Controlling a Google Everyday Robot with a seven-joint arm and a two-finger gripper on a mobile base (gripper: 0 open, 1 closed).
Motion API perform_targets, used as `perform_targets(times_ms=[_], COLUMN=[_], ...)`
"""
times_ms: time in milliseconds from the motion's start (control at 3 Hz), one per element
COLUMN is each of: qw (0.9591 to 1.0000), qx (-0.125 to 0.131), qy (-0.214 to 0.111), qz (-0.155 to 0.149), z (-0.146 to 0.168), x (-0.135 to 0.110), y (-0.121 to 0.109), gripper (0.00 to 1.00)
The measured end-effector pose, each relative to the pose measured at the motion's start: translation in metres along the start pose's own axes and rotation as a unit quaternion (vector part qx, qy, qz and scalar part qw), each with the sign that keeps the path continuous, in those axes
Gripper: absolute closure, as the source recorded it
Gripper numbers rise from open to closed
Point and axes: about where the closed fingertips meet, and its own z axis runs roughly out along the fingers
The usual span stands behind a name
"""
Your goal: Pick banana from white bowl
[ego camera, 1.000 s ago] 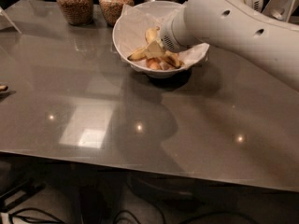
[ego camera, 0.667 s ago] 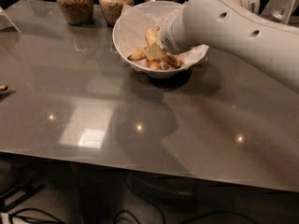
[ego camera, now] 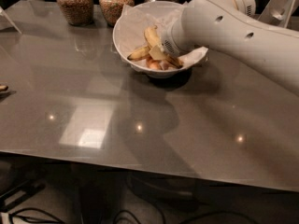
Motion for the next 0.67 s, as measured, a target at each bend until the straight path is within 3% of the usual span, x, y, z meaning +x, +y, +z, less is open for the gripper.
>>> perform_targets(times_ms=[333,667], qw=[1.0,0.9994], qx=[-0.005,-0.009], qy=[-0.004,-0.023], qz=[-0.005,-0.023], z=[-0.004,-0.023], x=[-0.005,-0.02], y=[0.003,0.007], gripper=[0.92,1.0])
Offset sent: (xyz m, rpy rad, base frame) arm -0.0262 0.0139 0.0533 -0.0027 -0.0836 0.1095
